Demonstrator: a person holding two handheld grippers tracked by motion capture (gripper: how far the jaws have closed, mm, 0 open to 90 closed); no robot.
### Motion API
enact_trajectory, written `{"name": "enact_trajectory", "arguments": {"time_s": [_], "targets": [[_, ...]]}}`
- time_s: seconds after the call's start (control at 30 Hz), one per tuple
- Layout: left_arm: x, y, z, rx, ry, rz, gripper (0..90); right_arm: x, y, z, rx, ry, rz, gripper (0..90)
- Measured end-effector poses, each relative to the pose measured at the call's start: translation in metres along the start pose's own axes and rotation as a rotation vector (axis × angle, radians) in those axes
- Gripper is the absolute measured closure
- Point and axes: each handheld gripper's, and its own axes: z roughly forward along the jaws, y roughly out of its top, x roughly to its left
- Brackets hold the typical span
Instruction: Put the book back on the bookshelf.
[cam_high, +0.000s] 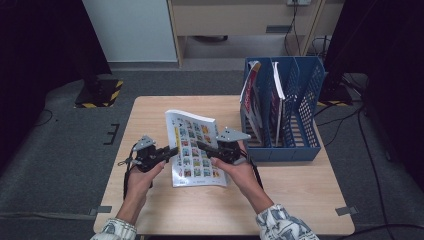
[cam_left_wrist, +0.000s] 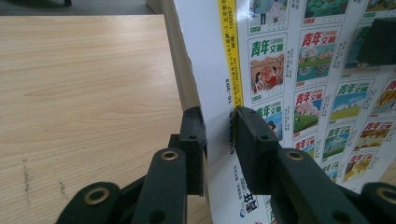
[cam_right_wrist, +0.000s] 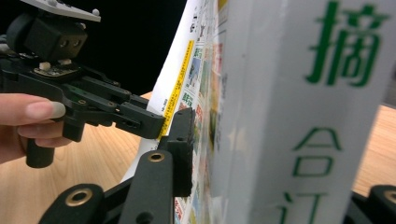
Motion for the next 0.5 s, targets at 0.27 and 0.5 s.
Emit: {"name": "enact_trajectory", "arguments": {"time_s": [0.27, 0.5], "targets": [[-0.0008, -0.0001, -0.0002, 0.000, -0.004, -0.001, 72.6, -0.0003, -0.0009, 0.0009, -0.004, 0.006, 0.000, 64.5], [-0.0014, -0.0001, -0.0003, -0.005, -0.007, -0.002, 72.8, -0.0005, -0.0034, 0.0018, -0.013, 0.009, -0.006, 63.6]]}}
